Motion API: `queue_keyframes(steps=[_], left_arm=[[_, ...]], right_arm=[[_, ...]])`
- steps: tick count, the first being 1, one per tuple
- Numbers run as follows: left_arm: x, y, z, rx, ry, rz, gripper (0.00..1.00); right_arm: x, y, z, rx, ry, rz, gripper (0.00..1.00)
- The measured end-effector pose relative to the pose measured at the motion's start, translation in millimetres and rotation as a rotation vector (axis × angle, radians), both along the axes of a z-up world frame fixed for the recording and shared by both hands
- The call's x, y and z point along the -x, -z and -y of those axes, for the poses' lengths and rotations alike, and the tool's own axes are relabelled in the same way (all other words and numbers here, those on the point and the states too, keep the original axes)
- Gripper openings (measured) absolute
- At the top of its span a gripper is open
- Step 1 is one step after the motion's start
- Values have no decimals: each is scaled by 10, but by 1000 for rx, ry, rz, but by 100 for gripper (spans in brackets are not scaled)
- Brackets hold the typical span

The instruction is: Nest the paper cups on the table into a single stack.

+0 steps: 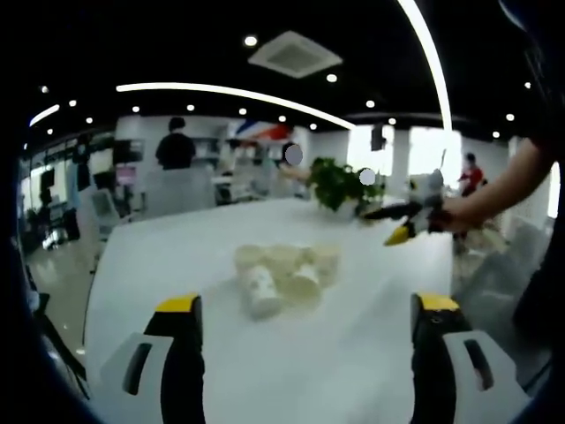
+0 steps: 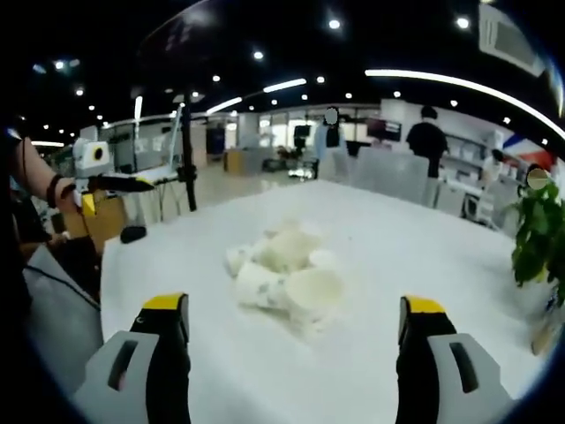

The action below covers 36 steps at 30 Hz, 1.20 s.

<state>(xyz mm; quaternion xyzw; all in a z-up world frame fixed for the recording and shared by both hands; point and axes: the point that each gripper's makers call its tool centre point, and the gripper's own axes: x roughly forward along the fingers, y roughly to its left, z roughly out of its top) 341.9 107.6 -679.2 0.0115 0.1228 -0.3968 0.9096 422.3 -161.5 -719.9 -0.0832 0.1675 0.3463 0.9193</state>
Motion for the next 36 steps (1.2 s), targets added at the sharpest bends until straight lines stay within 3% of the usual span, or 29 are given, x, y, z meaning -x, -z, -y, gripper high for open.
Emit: queue_keyframes(steps=[11, 23, 33, 36], left_arm=[[-16, 42, 66, -16, -12, -15, 96], [-88, 6, 96, -26, -38, -17, 97], [-60, 31, 83, -42, -43, -18, 97], [-74, 43, 29, -38, -68, -25, 97]], right_arm=[[-323, 293, -39, 30, -30, -26, 97], [-616, 495, -126, 48, -60, -32, 95], [-751, 626, -201, 70, -79, -59, 86], [-765, 652, -222, 88, -93, -59, 76]])
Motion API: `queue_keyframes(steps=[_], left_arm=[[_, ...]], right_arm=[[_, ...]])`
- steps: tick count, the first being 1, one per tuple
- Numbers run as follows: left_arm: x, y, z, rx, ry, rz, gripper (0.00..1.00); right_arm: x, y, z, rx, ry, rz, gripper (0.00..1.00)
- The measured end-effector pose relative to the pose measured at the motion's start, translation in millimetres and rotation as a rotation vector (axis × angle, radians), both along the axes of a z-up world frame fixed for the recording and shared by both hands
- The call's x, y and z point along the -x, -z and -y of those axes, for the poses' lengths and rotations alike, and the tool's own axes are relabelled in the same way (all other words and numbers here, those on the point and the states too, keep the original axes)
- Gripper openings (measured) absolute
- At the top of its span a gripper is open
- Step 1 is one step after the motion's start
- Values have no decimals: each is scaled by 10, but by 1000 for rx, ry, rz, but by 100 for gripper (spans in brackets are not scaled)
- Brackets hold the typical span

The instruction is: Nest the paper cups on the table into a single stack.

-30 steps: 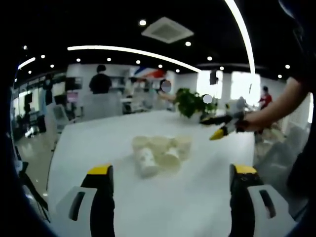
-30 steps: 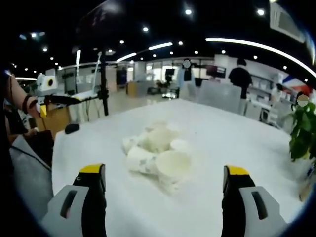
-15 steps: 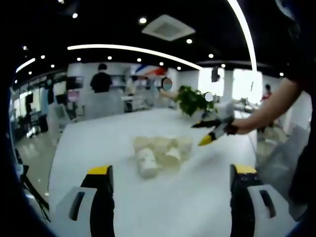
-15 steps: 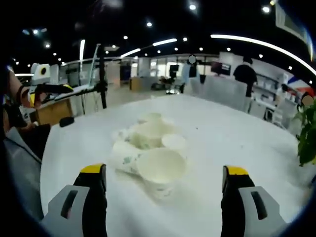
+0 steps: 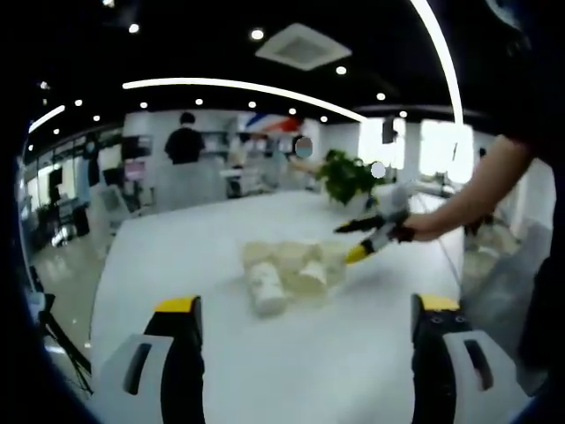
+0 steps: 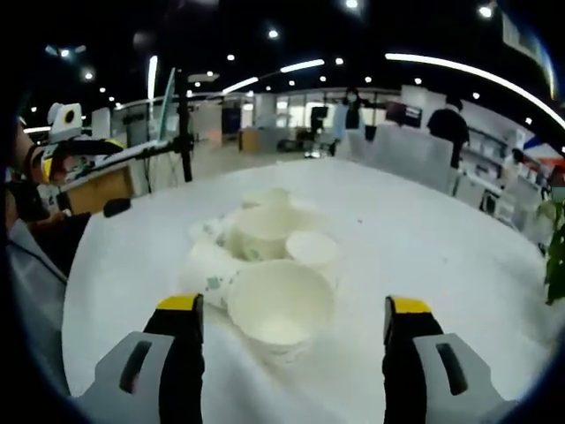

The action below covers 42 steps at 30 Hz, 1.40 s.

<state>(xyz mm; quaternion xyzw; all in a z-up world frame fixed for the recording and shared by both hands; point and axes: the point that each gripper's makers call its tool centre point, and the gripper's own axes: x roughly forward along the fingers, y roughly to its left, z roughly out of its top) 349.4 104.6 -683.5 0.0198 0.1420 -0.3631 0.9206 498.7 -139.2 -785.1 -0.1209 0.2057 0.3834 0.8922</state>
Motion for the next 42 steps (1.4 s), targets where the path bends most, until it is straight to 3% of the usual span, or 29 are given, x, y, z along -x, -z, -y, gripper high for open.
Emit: queue_keyframes(steps=[3, 10, 18, 31, 42], left_arm=[[-4, -13, -17, 9, -10, 3, 97], [48, 39, -22, 4, -10, -8, 96], [71, 40, -57, 10, -25, -10, 96], [102, 22, -28, 17, -25, -6, 95], [107, 12, 20, 27, -6, 8, 95]], right_arm=[[0, 36, -28, 12, -20, -16, 67], [-28, 102, -55, 30, -26, -33, 64], [11, 128, -64, 43, -49, -56, 48], [109, 96, 13, 28, -33, -87, 44], [251, -151, 73, 16, -16, -54, 43]])
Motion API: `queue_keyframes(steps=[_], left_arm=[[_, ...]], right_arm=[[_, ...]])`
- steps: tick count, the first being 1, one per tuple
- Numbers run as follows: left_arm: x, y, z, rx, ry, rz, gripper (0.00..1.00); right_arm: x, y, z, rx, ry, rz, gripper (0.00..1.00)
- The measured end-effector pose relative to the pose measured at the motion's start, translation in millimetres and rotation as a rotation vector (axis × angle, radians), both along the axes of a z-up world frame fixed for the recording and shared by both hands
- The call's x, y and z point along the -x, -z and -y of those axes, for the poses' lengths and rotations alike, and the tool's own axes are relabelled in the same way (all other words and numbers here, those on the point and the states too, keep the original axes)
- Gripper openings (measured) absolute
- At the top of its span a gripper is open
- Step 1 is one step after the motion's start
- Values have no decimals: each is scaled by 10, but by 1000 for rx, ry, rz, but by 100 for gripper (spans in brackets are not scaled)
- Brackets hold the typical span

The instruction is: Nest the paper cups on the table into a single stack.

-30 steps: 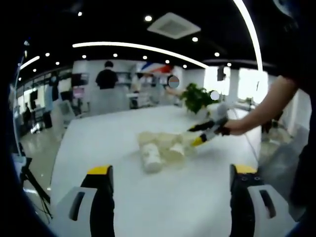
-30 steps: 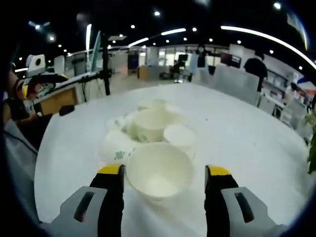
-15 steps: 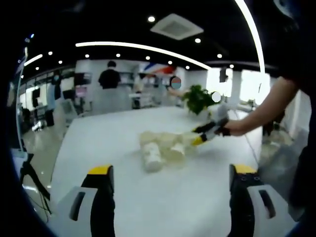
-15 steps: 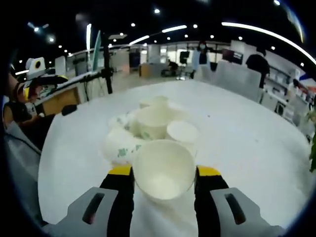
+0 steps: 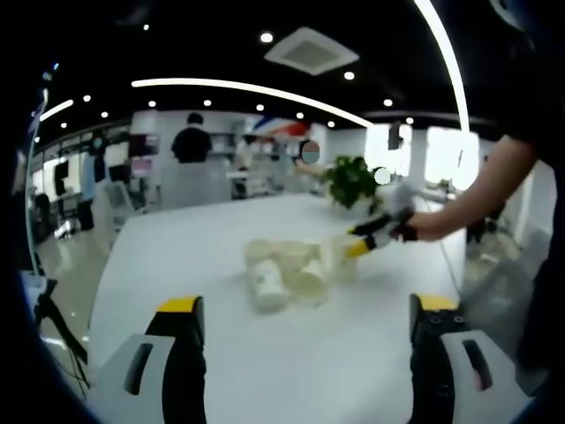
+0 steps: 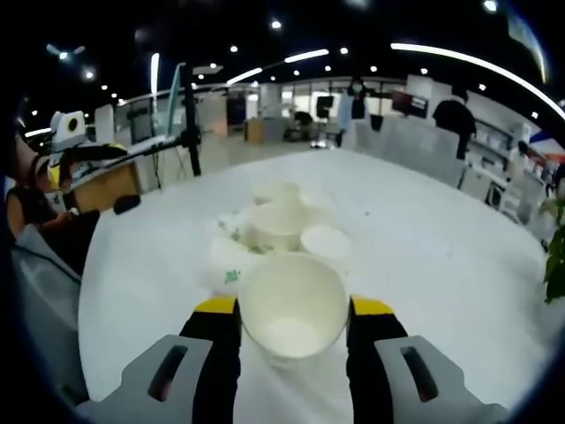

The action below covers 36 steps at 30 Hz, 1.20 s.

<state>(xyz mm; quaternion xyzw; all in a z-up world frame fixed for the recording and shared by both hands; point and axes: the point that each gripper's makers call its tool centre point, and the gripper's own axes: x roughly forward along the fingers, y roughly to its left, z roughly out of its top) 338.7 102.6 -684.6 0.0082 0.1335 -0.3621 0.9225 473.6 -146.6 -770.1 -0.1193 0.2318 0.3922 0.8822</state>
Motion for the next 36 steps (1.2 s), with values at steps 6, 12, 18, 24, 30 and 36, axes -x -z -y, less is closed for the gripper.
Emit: queue_keyframes(steps=[6, 12, 18, 24, 30, 36], left_arm=[[23, 10, 30, 8, 13, 4, 95], [62, 43, 31, -7, 40, 3, 95], [83, 47, 9, -6, 47, 5, 95], [164, 127, 54, -25, 82, -2, 95], [186, 136, 91, -22, 93, -1, 94], [204, 158, 117, -22, 99, -6, 95]], right_arm=[[233, -169, -71, -4, -31, 24, 43], [420, -358, -149, -29, -49, 44, 42], [657, -624, -298, -61, -92, 84, 41], [964, -833, -531, -98, -130, 107, 41], [1244, -764, -739, -108, -172, 93, 40], [1509, -565, -916, -93, -226, 57, 40]])
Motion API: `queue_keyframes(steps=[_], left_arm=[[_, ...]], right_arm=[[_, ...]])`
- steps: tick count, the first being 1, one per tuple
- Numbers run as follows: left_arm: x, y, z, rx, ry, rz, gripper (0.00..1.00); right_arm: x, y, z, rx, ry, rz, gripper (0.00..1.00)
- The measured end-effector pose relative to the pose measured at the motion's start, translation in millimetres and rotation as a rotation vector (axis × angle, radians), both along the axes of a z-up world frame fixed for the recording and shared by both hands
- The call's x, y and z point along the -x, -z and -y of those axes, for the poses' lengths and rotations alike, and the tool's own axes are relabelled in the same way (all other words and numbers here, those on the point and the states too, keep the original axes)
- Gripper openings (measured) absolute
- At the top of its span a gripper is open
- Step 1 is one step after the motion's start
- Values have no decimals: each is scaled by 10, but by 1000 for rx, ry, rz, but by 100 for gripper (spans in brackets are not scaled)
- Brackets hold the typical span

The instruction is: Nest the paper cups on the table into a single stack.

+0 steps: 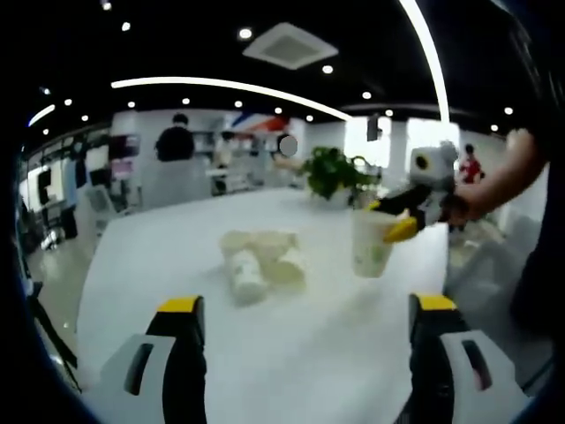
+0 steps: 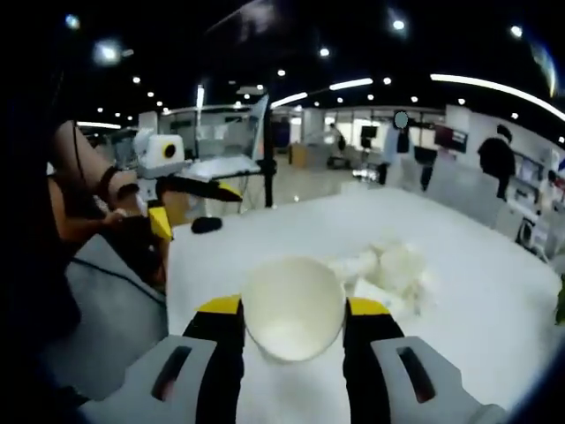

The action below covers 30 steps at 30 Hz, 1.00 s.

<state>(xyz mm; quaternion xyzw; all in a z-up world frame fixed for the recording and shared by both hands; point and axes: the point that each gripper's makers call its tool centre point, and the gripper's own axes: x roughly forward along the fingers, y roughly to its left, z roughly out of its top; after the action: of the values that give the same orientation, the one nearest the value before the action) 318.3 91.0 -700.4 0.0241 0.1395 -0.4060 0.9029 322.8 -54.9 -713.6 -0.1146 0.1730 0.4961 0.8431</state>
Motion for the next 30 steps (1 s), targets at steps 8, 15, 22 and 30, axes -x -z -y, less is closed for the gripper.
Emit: queue_keyframes(steps=[8, 15, 22, 30], left_arm=[[26, 9, -7, 4, -5, -5, 95], [36, 38, -9, 1, -7, -9, 94], [24, 41, 1, -4, -9, -11, 94], [26, 40, 21, -8, -12, -14, 94]], right_arm=[[264, 354, -227, 36, -69, -46, 40], [386, 508, -361, 38, -103, -70, 40], [444, 659, -402, 61, -129, -77, 40], [443, 741, -388, 77, -120, -82, 41]])
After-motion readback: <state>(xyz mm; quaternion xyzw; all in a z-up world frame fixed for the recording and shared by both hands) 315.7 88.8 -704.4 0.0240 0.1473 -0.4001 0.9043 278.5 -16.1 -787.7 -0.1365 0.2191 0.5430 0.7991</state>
